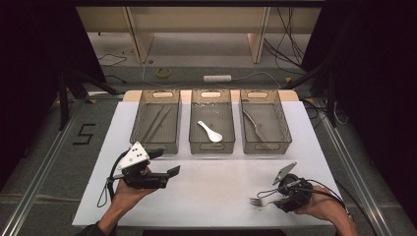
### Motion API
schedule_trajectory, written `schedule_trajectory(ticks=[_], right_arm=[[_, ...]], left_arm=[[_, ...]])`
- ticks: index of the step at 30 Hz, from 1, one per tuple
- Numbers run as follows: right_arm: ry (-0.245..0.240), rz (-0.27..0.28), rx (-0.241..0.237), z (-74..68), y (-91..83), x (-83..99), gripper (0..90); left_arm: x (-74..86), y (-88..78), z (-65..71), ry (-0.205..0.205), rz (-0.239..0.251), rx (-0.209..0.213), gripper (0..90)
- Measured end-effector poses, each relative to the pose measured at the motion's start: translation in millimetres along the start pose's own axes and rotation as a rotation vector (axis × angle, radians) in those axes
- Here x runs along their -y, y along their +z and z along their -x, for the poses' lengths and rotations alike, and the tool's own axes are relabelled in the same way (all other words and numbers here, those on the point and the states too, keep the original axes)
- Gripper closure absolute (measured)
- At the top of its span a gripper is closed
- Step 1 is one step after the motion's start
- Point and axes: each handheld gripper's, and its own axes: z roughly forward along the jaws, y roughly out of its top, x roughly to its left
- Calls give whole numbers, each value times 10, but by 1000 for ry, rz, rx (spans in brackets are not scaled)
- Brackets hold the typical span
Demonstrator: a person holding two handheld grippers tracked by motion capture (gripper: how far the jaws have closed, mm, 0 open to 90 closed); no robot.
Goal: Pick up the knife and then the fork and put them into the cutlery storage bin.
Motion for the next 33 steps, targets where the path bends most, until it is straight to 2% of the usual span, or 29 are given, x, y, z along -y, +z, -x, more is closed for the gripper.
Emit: schedule_trajectory(ticks=[5, 12, 23, 26, 33], right_arm=[[-4, -36, 1, 6, 61, -26, 599], [-21, -46, -11, 0, 64, -47, 656], [-52, -55, -36, -29, 65, -63, 813], [-52, -58, -38, -33, 65, -70, 841], [-89, -65, -28, -41, 64, -80, 851]], left_arm=[[1, 2, -1, 0, -1, 1, 160], [0, 0, 1, 0, 1, 1, 160], [0, 2, 2, 1, -1, 3, 160], [0, 3, 2, 0, -1, 3, 160], [0, 3, 2, 1, -1, 2, 160]])
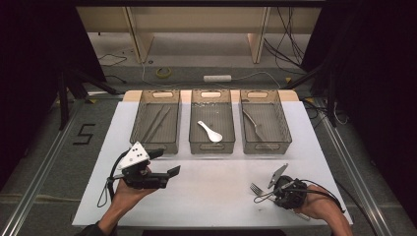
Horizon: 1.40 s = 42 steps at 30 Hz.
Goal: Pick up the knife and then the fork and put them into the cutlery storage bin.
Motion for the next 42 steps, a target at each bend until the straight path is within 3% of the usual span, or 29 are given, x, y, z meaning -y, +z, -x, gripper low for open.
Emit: schedule_trajectory(ticks=[4, 11, 19, 22, 25, 30, 42], right_arm=[[19, 15, 17, 4, -17, -3, 853], [62, 105, 35, 22, -169, -6, 854], [134, 237, 5, 133, -332, 12, 854], [167, 284, 23, 182, -386, 2, 854], [192, 333, 12, 243, -427, -16, 854], [219, 375, 19, 337, -477, -85, 854], [224, 437, 9, 492, -580, -292, 854]], left_arm=[[0, -3, -4, -1, 1, -2, 160], [-1, -4, -2, -1, 1, -1, 160], [1, -2, -5, -3, 2, -3, 160], [2, -1, -6, -4, 2, -3, 160], [2, -1, -6, -4, 1, -4, 160], [3, -1, -7, -4, 1, -5, 160], [4, -1, -8, -4, 2, -5, 160]])
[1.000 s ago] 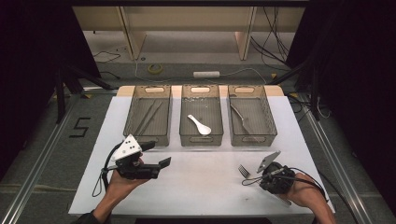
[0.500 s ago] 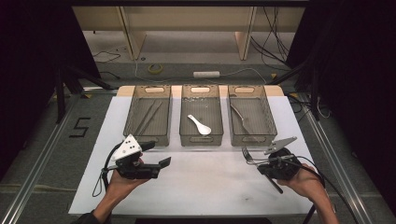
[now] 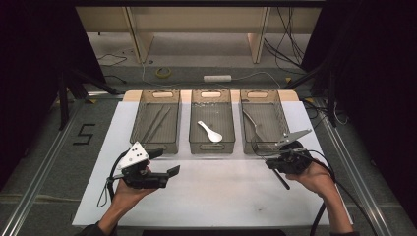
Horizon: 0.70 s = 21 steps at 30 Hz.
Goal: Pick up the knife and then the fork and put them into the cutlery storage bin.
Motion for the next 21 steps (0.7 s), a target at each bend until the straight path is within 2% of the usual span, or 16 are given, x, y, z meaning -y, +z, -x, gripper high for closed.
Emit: schedule_trajectory(ticks=[9, 21], right_arm=[[12, 51, 13, 74, -19, -138, 854], [28, 84, 38, 200, -31, -355, 854]], left_arm=[[0, 1, -3, 0, 1, 0, 160], [0, 1, -3, 0, 0, 0, 160]])
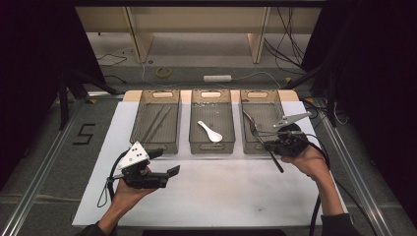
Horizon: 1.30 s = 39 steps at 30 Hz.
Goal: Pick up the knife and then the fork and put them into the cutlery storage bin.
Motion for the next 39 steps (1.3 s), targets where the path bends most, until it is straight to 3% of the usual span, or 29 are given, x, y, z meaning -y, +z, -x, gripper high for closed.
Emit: schedule_trajectory(ticks=[15, 39], right_arm=[[42, 33, 33, 216, -24, -335, 854], [137, 41, 75, 571, 186, -671, 854]], left_arm=[[-2, -1, 1, 1, 1, 1, 160], [-3, 2, 2, -2, 4, 3, 160]])
